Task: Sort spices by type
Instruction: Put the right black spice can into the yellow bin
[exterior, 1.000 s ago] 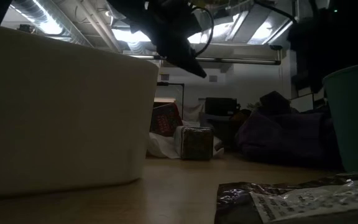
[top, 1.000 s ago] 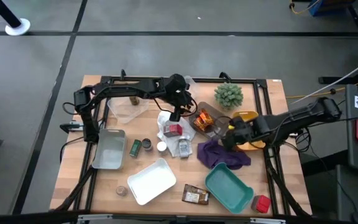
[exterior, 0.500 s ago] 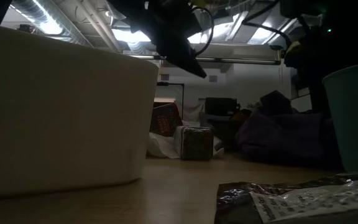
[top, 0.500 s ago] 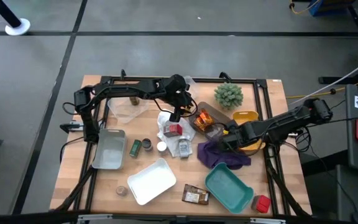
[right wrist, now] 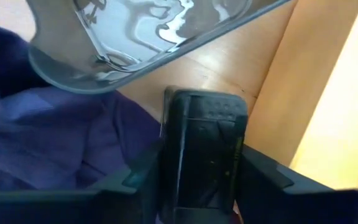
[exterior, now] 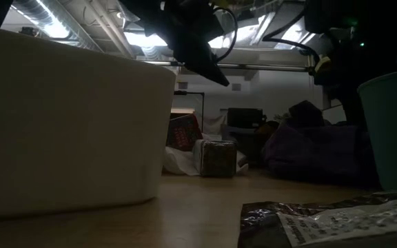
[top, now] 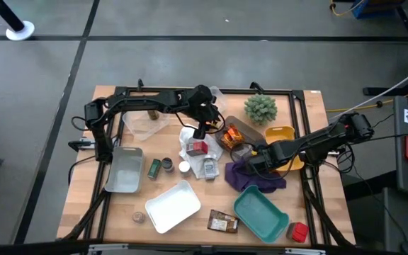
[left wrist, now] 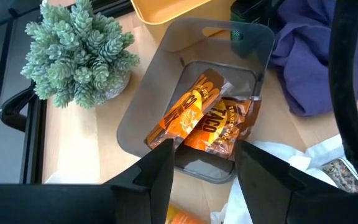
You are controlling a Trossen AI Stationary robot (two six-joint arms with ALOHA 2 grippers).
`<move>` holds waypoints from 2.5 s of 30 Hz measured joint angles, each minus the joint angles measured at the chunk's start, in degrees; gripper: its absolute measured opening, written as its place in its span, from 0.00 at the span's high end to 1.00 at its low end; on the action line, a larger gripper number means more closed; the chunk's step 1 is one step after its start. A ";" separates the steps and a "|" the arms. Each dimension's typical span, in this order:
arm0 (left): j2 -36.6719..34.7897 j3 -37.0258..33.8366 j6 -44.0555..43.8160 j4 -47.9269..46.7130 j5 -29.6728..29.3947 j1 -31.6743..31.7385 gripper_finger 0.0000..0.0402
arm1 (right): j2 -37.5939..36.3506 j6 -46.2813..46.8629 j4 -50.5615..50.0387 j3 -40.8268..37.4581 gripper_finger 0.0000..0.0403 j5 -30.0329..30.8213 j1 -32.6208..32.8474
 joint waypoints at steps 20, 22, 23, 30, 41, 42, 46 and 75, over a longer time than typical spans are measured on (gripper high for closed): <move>-8.96 -0.02 -1.80 -12.21 0.63 1.58 0.61 | -0.61 -9.02 -10.61 10.73 0.67 0.28 0.00; -10.31 -0.01 -1.89 -13.81 0.69 1.95 0.61 | -0.61 -9.99 -13.54 13.14 0.67 0.69 0.00; -11.03 -0.01 -2.19 -14.26 0.72 2.25 0.61 | -0.61 -10.40 -15.19 14.35 0.67 1.11 0.00; -15.59 0.00 -3.44 -19.96 0.79 4.14 0.61 | -1.41 -11.93 -27.82 21.67 0.67 5.18 0.00; -20.11 0.02 -10.50 -26.36 0.87 4.87 0.61 | -12.44 -16.76 -32.61 20.85 0.67 9.90 -0.01; -20.25 0.04 -11.30 -26.72 0.89 4.81 0.61 | -13.67 -17.08 -32.45 20.31 0.67 10.70 -0.02; -20.50 0.03 -13.70 -29.17 0.85 4.60 0.61 | -18.76 -17.83 -32.57 16.12 0.67 13.09 -0.02; -20.52 0.02 -17.28 -29.10 0.81 -1.34 0.61 | -27.07 -7.25 -10.91 -11.26 0.65 12.46 -0.02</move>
